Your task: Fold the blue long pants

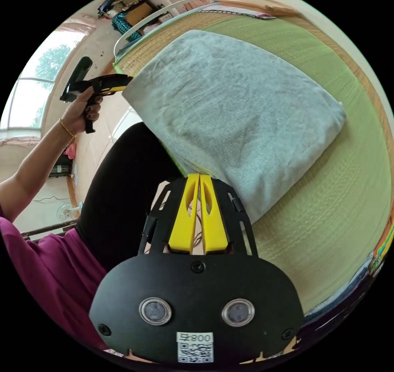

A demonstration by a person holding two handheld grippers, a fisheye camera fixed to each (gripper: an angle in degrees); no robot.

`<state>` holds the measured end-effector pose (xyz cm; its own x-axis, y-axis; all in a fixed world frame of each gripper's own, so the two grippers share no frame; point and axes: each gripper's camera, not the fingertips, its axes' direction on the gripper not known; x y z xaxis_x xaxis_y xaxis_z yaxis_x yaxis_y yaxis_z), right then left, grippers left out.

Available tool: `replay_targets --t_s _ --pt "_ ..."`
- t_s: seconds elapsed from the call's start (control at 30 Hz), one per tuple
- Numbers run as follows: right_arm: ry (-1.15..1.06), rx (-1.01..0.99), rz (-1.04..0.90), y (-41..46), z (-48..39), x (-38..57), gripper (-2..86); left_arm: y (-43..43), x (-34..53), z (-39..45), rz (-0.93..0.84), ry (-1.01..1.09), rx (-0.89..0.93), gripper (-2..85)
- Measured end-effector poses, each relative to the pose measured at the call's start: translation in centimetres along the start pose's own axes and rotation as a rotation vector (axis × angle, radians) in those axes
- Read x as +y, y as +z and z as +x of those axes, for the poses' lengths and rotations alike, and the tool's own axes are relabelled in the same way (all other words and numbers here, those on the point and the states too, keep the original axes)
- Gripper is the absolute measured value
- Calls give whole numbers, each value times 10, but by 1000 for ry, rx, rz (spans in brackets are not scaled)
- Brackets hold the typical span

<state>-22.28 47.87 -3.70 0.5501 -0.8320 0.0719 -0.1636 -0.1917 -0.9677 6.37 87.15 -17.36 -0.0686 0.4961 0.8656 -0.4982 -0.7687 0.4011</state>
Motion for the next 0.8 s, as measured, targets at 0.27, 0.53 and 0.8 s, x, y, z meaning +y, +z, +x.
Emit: replay_targets --t_s 0.27,0.53,0.8 --pt "238 211 -14 -18 94 7 1 99 73 69 -251 99 194 18" --pt "400 83 166 -45 123 45 0 105 93 131 -256 310 209 17" --pt "106 -231 254 -4 0 47 1 42 31 56 -28 169 96 79"
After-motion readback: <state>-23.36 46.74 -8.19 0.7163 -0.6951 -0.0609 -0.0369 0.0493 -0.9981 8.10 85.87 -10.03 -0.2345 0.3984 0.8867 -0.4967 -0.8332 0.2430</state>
